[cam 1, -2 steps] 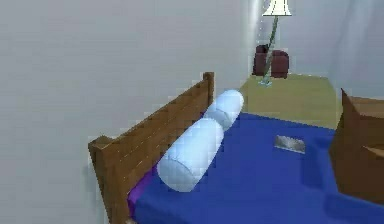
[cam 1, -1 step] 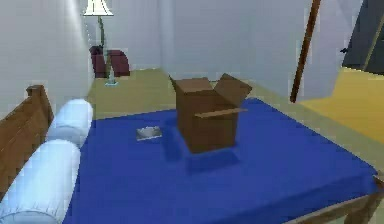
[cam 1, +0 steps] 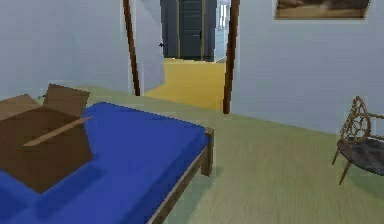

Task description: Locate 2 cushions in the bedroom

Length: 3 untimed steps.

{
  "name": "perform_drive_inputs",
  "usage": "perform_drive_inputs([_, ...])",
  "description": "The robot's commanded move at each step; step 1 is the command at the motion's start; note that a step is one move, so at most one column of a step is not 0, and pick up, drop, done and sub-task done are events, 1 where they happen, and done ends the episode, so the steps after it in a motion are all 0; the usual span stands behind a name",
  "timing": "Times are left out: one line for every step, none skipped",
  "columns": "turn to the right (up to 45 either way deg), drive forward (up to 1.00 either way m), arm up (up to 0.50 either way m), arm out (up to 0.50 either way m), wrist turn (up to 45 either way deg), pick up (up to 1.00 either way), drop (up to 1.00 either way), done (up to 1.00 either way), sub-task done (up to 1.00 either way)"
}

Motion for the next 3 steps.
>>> perform_drive_inputs([21.0,0.0,0.0,0.0,0.0,0.0,0.0,0.0,0.0])
perform_drive_inputs([0.0,1.0,0.0,0.0,0.0,0.0,0.0,0.0,0.0])
perform_drive_inputs([0.0,0.65,0.0,0.0,0.0,0.0,0.0,0.0,0.0])
